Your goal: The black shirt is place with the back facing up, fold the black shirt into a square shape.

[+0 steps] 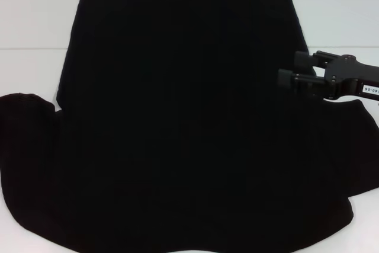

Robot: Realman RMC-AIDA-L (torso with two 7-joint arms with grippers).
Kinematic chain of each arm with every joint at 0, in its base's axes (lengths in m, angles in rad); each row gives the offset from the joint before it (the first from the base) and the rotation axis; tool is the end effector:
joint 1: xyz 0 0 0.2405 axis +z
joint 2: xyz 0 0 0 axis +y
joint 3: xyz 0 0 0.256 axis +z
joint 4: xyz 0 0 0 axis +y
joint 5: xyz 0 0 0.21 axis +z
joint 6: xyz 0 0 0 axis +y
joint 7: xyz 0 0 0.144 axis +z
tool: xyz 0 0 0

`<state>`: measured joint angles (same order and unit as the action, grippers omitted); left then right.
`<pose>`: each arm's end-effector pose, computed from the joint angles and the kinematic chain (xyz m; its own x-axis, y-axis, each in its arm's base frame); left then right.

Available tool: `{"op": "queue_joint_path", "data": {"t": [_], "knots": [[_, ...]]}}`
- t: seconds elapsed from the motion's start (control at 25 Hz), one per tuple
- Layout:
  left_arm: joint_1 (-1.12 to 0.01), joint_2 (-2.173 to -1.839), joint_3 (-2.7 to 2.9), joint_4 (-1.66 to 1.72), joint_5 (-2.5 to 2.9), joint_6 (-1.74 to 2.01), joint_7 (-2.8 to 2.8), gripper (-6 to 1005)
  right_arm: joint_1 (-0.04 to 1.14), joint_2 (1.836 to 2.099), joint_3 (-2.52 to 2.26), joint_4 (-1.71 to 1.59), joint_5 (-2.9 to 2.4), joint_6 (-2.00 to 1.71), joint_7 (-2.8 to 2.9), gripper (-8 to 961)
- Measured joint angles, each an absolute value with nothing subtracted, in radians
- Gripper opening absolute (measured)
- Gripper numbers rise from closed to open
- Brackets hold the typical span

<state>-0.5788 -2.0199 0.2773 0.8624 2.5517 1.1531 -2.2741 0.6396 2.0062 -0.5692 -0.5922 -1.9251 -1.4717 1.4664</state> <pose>-0.3681 0.3680 0.1144 0.2098 0.7069 0.6755 0.9372 0.0515 -0.3450 0.2466 0.3809 0.0408 0.7091 -0.3239 -0.6263 -0.5580 -0.8008 -0.2176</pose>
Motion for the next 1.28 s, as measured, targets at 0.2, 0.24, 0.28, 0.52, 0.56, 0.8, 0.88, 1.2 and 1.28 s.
{"op": "queue_joint_path", "data": {"t": [0.2,0.24,0.28,0.52,0.56,0.8,0.88,1.2,1.28], "knots": [[-0.571,-2.025,0.278,0.845,2.357,1.368,-2.198,38,0.637,2.006,-0.569,-0.592,-1.925,-1.473,1.466,823],[-0.572,-2.029,0.283,0.837,2.34,1.39,-2.187,38,0.637,2.006,-0.569,-0.591,-1.925,-1.474,1.466,821],[-0.576,-2.035,0.291,0.82,2.321,1.419,-2.172,39,0.637,2.006,-0.569,-0.59,-1.925,-1.474,1.466,820],[-0.599,-2.086,0.323,0.722,2.223,1.528,-2.012,41,0.634,2.006,-0.569,-0.591,-1.925,-1.476,1.466,809],[-0.601,-2.094,0.329,0.711,2.206,1.551,-1.976,41,0.634,2.006,-0.569,-0.593,-1.925,-1.478,1.466,808],[-0.611,-2.102,0.351,0.687,2.149,1.587,-1.915,161,0.634,1.999,-0.564,-0.594,-1.917,-1.48,1.468,797],[-0.609,-2.099,0.351,0.685,2.124,1.596,-1.901,241,0.634,1.995,-0.557,-0.594,-1.913,-1.478,1.479,794],[-0.635,-2.102,0.388,0.586,2.109,1.618,-1.682,638,0.628,1.899,-0.557,-0.594,-2.01,-1.427,1.885,780],[-0.639,-2.116,0.421,0.568,2.109,1.617,-1.574,752,0.629,1.861,-0.558,-0.595,-2.097,-1.444,2.028,777]]}}
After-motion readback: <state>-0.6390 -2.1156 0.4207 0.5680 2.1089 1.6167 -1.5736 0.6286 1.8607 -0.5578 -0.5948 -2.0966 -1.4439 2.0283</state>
